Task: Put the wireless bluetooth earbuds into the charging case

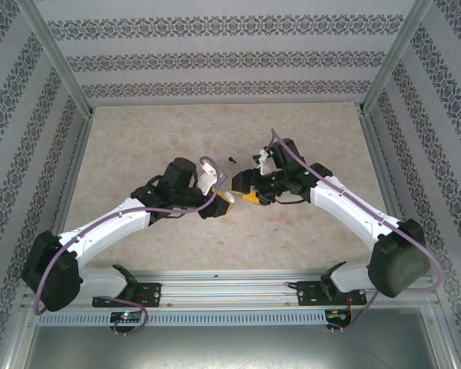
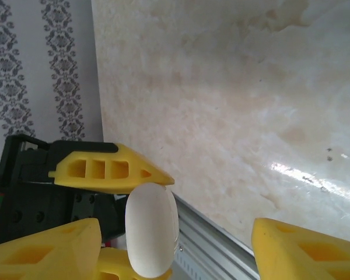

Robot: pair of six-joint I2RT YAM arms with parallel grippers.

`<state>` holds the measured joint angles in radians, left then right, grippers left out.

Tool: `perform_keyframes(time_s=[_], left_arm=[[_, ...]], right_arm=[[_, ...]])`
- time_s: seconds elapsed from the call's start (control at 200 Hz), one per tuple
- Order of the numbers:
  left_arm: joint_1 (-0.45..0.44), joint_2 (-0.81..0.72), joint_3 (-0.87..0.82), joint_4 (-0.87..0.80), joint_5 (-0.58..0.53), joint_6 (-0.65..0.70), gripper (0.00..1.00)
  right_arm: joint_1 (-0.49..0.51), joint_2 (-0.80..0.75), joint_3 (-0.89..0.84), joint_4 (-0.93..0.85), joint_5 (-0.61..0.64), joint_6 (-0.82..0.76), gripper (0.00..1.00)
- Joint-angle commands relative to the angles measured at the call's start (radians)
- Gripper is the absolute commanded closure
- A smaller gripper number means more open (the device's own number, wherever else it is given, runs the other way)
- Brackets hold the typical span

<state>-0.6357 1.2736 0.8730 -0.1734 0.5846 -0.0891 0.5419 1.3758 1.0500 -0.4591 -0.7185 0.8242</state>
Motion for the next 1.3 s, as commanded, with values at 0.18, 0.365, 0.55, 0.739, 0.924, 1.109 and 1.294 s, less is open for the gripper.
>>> perform_keyframes(time_s=[0.18,0.365,0.55,0.739,0.924,1.109,1.294], left_arm=[[-0.018,-0.020,-0.001,0.089,0.042,0.021,0.75],[-0.021,-0.016,0.004,0.093,0.041,0.026,0.74],[-0.022,-0.024,-0.001,0.070,0.038,0.038,0.74],[-0.022,-0.042,-0.013,0.078,0.037,0.034,0.63],[-0.010,-0.131,-0.063,0.114,0.025,0.071,0.32],[0.058,-0.216,-0.059,0.089,0.189,0.076,0.26],[0.127,-0.214,0.011,0.052,0.381,0.046,0.28]], right_arm=[[0.050,0.013,0.024,-0.009,-0.046,-0.024,0.32],[0.055,0.023,0.031,-0.037,-0.030,-0.055,0.56],[0.059,0.048,0.040,-0.044,-0.072,-0.087,0.79],[0.059,0.049,0.057,-0.052,-0.097,-0.145,0.89],[0.047,0.053,0.158,-0.168,-0.105,-0.320,0.88],[0.035,0.072,0.306,-0.384,-0.059,-0.547,0.89],[0.029,0.079,0.407,-0.502,-0.073,-0.722,0.90]])
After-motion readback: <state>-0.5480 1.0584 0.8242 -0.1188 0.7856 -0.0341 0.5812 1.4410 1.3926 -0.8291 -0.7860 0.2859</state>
